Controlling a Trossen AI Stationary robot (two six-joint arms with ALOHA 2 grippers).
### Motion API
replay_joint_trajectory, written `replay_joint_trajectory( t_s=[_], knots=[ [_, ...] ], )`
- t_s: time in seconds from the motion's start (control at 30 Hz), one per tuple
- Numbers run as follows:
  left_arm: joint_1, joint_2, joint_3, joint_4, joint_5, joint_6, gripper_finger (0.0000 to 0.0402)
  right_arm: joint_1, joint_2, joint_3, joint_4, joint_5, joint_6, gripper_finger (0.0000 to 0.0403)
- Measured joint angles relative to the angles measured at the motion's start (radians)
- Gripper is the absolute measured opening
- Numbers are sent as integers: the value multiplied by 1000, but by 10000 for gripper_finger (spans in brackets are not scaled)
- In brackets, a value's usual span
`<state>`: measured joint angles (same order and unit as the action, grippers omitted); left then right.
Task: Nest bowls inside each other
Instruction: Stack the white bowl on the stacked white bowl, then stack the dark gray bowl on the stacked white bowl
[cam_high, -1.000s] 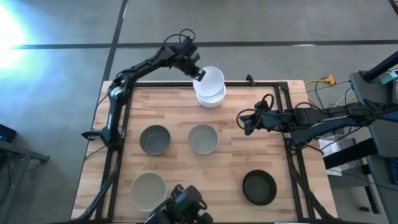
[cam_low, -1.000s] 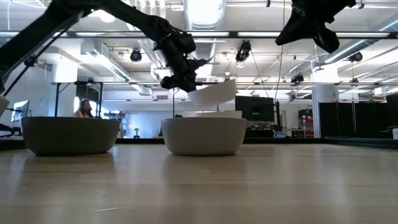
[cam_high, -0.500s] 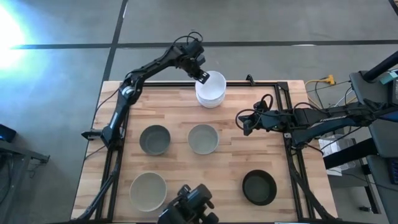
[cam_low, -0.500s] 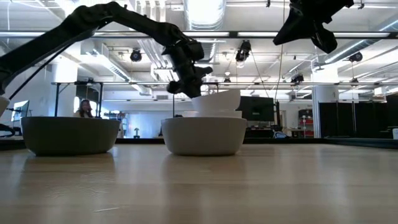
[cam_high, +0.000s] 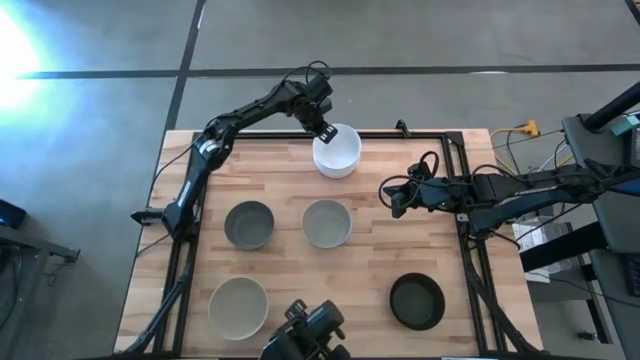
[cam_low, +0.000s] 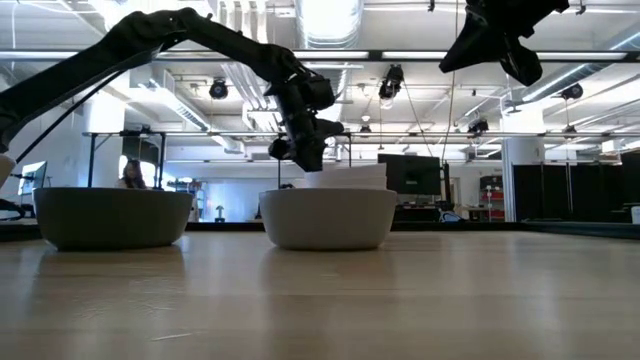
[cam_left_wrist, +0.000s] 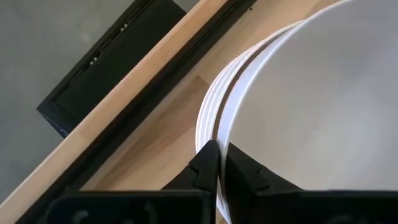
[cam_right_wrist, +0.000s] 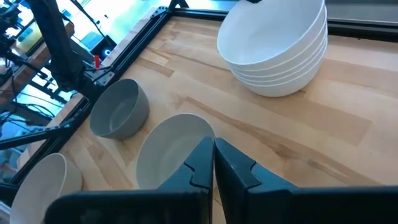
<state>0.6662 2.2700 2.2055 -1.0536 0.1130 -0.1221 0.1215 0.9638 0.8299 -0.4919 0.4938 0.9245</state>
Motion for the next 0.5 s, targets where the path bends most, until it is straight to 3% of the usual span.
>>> replay_joint_trajectory(
  t_s=[0.13,0.5],
  knots=[
    [0,-6,0,-1,-4,10,39,0,0,0,0,-3,0,9],
    [-3,-39,13,-4,-1,24,193,0,0,0,0,-3,0,9]
  ],
)
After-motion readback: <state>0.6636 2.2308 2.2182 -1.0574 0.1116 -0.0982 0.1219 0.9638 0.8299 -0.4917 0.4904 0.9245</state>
